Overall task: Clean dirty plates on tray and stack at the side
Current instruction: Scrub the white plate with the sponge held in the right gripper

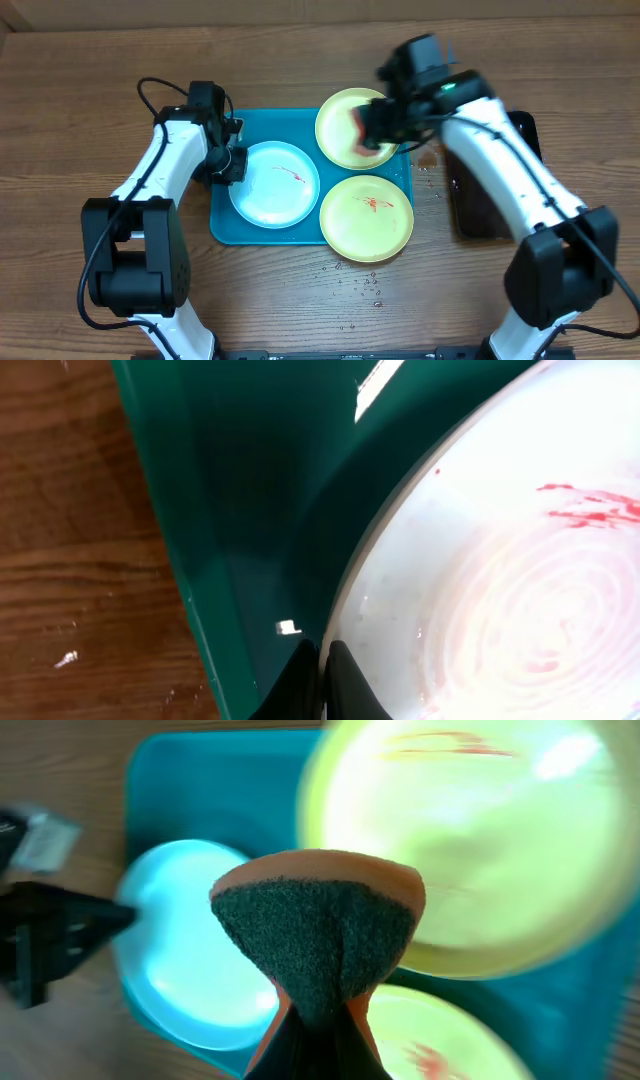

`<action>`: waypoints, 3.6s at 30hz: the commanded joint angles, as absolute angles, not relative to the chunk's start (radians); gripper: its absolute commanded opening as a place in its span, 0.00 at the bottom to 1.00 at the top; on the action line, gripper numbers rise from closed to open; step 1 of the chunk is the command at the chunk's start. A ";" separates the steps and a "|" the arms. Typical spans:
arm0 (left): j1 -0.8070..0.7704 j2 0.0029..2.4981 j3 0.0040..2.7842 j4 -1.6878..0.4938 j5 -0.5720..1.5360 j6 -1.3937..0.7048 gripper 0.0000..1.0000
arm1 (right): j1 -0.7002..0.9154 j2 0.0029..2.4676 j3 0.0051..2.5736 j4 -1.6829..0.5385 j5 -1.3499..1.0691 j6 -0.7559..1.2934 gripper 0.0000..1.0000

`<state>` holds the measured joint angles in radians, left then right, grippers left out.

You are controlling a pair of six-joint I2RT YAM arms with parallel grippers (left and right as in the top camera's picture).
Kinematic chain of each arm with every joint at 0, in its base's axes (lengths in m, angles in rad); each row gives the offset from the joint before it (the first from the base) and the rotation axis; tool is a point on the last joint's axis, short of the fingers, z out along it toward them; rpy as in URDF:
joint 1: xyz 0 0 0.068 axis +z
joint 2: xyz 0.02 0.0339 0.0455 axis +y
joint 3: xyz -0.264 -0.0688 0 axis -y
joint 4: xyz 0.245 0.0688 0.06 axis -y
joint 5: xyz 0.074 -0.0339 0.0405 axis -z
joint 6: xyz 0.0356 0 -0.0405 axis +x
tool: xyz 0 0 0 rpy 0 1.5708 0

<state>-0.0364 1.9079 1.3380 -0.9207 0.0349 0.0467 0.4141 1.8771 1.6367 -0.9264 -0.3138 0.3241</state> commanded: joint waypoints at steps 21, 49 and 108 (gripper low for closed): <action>-0.028 1.916 1.353 -0.931 0.076 -0.015 0.04 | 0.680 2.253 1.642 -0.659 -0.258 0.524 0.04; -0.028 1.925 1.349 -0.830 0.080 0.353 0.04 | 0.683 2.298 1.805 -0.773 -0.236 0.286 0.04; -0.024 1.926 1.349 -0.825 0.180 0.019 0.04 | 0.778 2.340 1.865 -0.878 -0.446 0.385 0.04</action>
